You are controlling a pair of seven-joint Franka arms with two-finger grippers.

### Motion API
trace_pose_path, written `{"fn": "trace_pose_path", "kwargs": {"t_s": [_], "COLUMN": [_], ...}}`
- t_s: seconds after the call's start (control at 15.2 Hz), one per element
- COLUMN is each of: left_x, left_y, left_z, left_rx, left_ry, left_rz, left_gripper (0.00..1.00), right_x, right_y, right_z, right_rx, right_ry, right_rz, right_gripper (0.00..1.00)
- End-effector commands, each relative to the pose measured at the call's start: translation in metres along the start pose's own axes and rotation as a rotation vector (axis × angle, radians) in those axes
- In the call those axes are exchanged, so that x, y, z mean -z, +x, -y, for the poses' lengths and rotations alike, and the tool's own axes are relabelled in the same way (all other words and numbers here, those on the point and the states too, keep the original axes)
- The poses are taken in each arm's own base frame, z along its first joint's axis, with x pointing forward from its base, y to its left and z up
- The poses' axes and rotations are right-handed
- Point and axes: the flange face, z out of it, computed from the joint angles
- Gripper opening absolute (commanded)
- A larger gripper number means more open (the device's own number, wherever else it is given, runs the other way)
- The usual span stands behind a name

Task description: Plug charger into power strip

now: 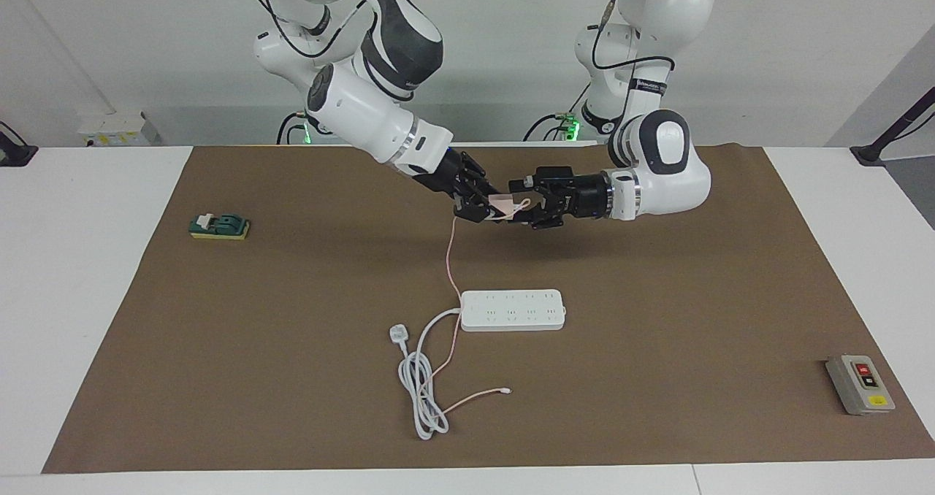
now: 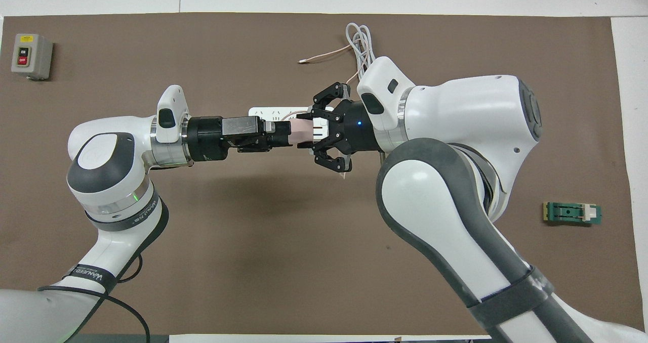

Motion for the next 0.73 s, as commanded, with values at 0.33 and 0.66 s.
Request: {"fn": "trace_pose_path", "kwargs": {"t_s": [0.33,0.66], "left_x": [-0.0101,-0.01], "left_y": [0.0004,-0.0015], "left_z": [-0.0056,-0.0031], "left_rx": [-0.011,-0.007], "left_ry": [0.006,0.007], "left_rz": [-0.025,-0.024], "left_gripper": [0.96,0.78], "right_x": [0.0063,0.0104], "right_y": [0.0049,0.0108], "right_z": [-0.0008,0.0016], "right_rx": [0.006,-0.024], "right_ry": [0.017,0.014], "right_rz": [-0.029,-0.03], "right_gripper": [0.0,0.0]}}
